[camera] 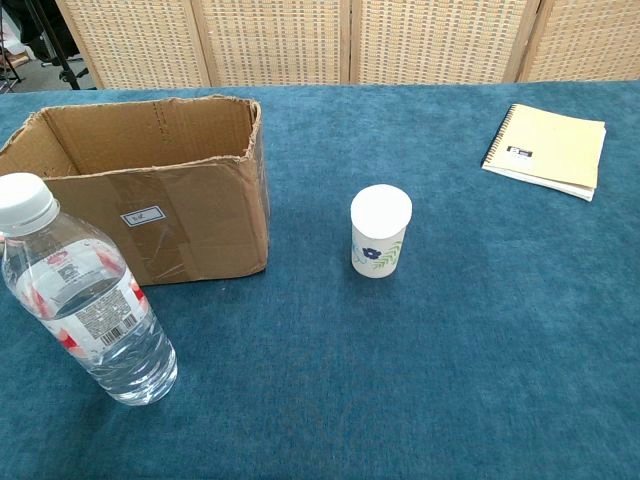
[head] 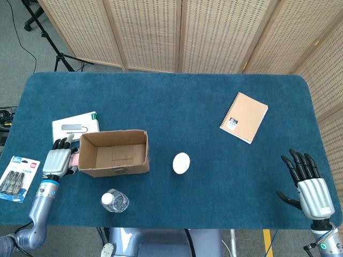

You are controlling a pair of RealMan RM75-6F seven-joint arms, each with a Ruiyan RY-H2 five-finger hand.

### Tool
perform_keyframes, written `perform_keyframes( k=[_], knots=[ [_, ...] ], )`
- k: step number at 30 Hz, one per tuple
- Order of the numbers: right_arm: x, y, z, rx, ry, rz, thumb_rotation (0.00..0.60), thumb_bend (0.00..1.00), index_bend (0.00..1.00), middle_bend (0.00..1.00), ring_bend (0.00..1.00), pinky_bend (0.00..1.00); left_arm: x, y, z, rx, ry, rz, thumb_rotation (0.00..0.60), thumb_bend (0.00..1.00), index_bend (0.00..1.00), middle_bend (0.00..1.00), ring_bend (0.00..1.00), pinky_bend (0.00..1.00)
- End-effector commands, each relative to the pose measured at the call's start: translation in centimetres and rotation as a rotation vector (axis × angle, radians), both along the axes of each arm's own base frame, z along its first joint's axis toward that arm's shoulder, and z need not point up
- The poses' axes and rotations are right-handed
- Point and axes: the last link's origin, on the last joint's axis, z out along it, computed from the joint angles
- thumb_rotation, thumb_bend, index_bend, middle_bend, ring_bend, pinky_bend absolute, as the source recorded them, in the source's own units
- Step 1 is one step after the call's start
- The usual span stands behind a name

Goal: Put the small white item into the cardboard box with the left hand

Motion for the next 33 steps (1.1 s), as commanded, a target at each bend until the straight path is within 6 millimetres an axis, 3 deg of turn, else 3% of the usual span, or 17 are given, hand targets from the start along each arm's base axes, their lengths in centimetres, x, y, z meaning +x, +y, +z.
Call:
perform_keyframes(
  k=[1,4,10,14,23,27,33],
  knots=[
    [0.0,0.0,0.0,0.002,0.001,0.000,0.600,0.13,0.08,0.00,0.00,0.00,0.6,-0.3,2.1,0.062,-0.026,-0.027,0.600,0.43,0.61,0.00,0.00,0.00],
    [0.0,-0.1,-0.1,0.004,0.002,-0.001,0.600,0.13,0.08,0.00,0.00,0.00,1.9,-1.8,5.4,0.114,-0.091,-0.083,0.600,0.43,0.61,0.00,0.00,0.00],
    [0.1,-0.1,-0.2,0.007,0.006,0.000,0.600,0.13,0.08,0.00,0.00,0.00,3.9,-4.1,10.0,0.175,-0.192,-0.184,0.600,0.42,0.61,0.00,0.00,0.00],
    [0.1,0.0,-0.3,0.011,0.009,0.001,0.600,0.13,0.08,0.00,0.00,0.00,5.2,-4.7,11.4,0.232,-0.255,-0.263,0.600,0.42,0.61,0.00,0.00,0.00],
    [0.1,-0.1,-0.3,0.011,0.006,0.001,0.600,0.13,0.08,0.00,0.00,0.00,8.5,-3.0,10.5,0.280,-0.325,-0.344,0.600,0.41,0.61,0.00,0.00,0.00],
    [0.1,-0.1,-0.2,0.011,0.002,0.003,0.600,0.13,0.08,0.00,0.00,0.00,10.9,-1.0,8.2,0.318,-0.362,-0.392,0.600,0.41,0.61,0.00,0.00,0.00],
    [0.0,-0.2,-0.1,0.012,-0.007,0.002,0.600,0.13,0.08,0.00,0.00,0.00,12.6,0.3,5.3,0.293,-0.390,-0.407,0.600,0.39,0.61,0.00,0.00,0.00]
  ],
)
